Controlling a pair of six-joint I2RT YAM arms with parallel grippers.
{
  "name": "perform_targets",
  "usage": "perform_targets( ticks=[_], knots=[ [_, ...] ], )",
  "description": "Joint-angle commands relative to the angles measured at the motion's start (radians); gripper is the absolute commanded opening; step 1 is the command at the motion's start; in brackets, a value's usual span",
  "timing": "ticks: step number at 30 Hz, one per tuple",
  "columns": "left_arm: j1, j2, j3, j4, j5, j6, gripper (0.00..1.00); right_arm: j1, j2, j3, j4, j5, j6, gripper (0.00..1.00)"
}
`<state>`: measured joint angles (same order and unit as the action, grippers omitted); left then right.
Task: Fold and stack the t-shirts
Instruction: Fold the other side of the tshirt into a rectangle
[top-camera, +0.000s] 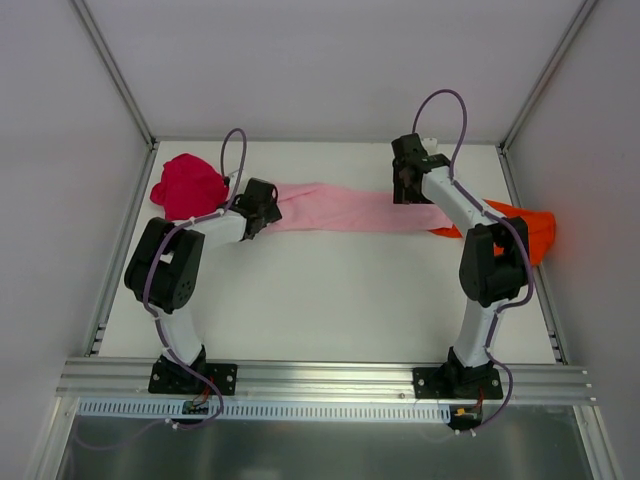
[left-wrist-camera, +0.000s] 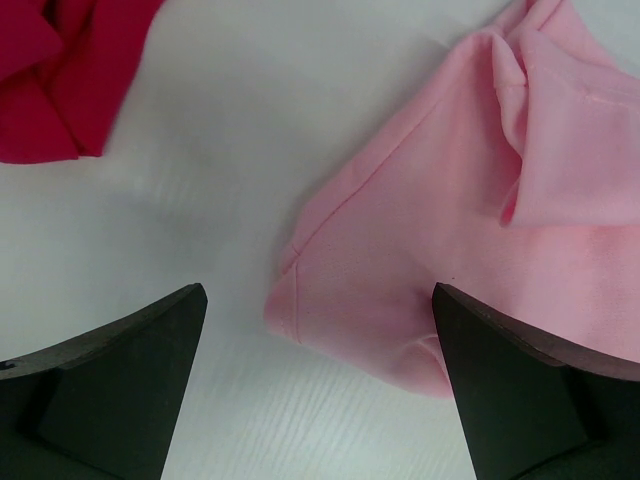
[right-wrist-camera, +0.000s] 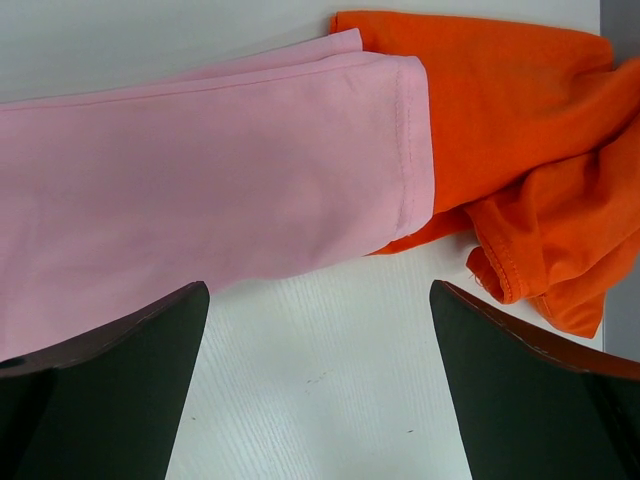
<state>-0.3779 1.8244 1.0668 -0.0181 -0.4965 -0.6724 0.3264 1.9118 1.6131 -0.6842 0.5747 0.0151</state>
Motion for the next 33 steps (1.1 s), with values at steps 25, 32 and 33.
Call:
perform_targets(
  ticks=[25, 32, 33],
  knots=[
    [0.013, -0.103, 0.094, 0.074, 0.210, 0.097, 0.99, 0.025, 0.078, 0.074, -0.001, -0.102, 0.008, 0.90],
    [-0.052, 0.042, 0.310, -0.038, 0.169, 0.178, 0.99, 0.023, 0.116, 0.156, -0.075, -0.127, -0.006, 0.93],
    [-0.058, 0.071, 0.378, -0.080, 0.202, 0.177, 0.99, 0.023, 0.124, 0.166, -0.083, -0.133, -0.006, 0.94]
  ],
)
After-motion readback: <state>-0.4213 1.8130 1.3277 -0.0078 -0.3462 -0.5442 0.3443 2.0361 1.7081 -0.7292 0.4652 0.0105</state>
